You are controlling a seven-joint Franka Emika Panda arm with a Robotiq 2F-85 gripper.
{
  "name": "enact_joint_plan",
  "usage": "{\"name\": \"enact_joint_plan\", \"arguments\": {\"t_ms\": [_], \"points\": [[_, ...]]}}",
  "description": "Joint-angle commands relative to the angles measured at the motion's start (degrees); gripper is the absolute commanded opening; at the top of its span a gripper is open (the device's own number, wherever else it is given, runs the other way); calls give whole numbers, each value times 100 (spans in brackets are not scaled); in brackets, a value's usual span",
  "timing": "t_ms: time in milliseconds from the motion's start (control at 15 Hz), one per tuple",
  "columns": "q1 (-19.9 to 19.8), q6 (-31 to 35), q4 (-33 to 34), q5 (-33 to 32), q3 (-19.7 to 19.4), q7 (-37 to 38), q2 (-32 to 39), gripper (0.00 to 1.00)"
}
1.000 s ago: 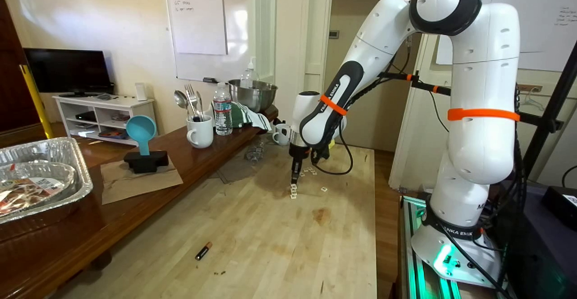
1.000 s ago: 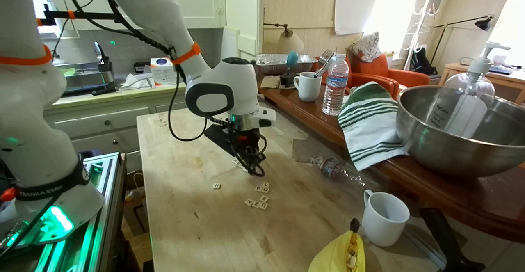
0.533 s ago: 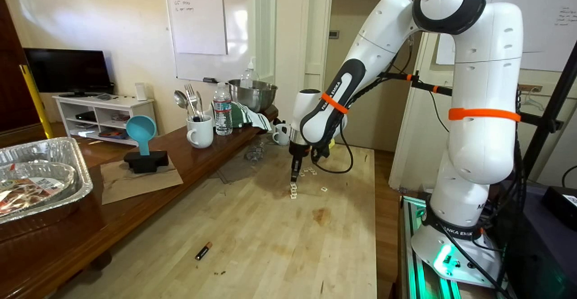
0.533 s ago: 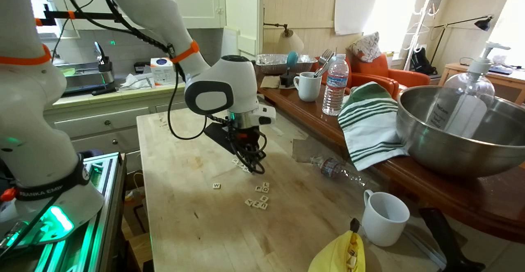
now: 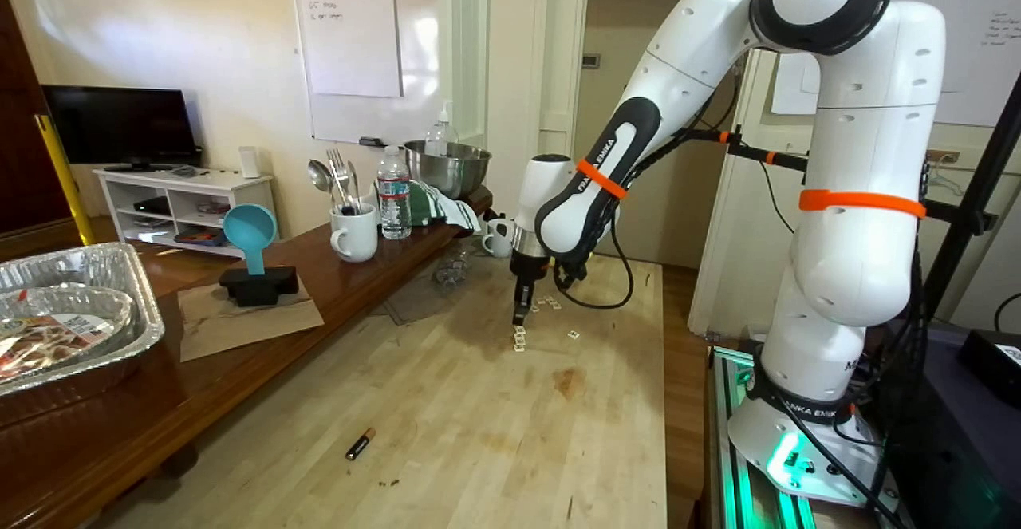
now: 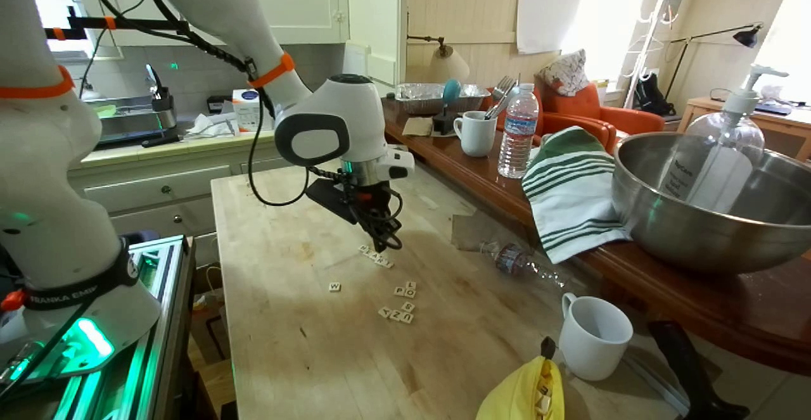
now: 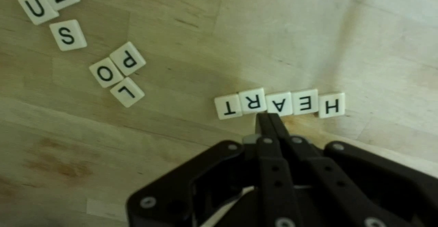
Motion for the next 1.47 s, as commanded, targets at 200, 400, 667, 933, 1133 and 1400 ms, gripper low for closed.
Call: {"name": "enact_joint_plan", "arguments": {"t_ms": [200,400,667,933,1133,1400], "points": [[168,74,-216,393,264,-398,-11,0],[178,109,-197,444,317,-523,63,0],[167,95,-192,498,365,-669,125,0],[144,105,-211,551,407,-847,169,0],[145,93,-213,529,402,-908,187,0],[141,87,-236,531,398,-984,166,0]]}}
